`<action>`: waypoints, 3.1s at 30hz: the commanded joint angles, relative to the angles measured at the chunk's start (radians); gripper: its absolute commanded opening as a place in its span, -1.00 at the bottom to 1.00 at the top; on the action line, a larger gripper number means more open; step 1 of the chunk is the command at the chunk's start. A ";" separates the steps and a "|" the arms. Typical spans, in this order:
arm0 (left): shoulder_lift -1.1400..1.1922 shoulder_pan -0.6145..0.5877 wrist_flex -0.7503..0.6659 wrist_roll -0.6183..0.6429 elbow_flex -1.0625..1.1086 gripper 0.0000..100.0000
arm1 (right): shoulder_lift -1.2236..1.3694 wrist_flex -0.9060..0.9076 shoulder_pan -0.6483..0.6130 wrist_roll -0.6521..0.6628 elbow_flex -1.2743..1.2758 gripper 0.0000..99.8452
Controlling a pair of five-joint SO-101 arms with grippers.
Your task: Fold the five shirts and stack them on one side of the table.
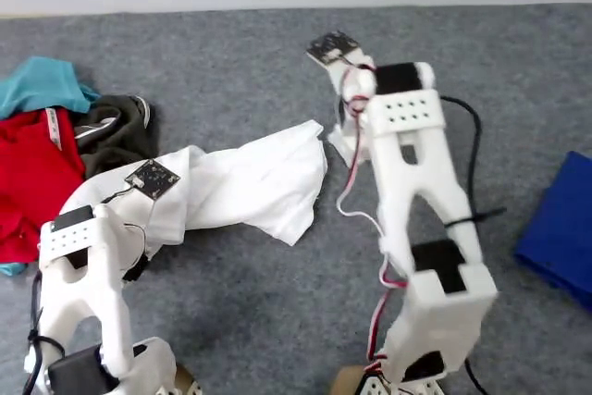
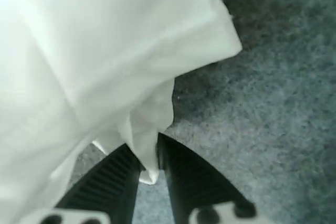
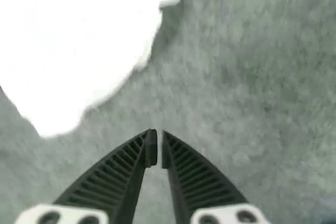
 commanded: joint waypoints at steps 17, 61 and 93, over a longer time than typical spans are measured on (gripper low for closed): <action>-0.006 0.003 -0.015 0.048 -0.004 -0.99 | 0.499 0.056 -0.091 -0.390 -0.732 -0.65; -0.005 0.002 -0.017 0.049 -0.002 -0.99 | 0.782 0.104 -0.104 -0.305 -1.042 -0.95; -0.005 -0.002 -0.015 0.049 -0.001 -0.99 | 0.858 0.036 -0.094 -0.302 -1.039 -0.90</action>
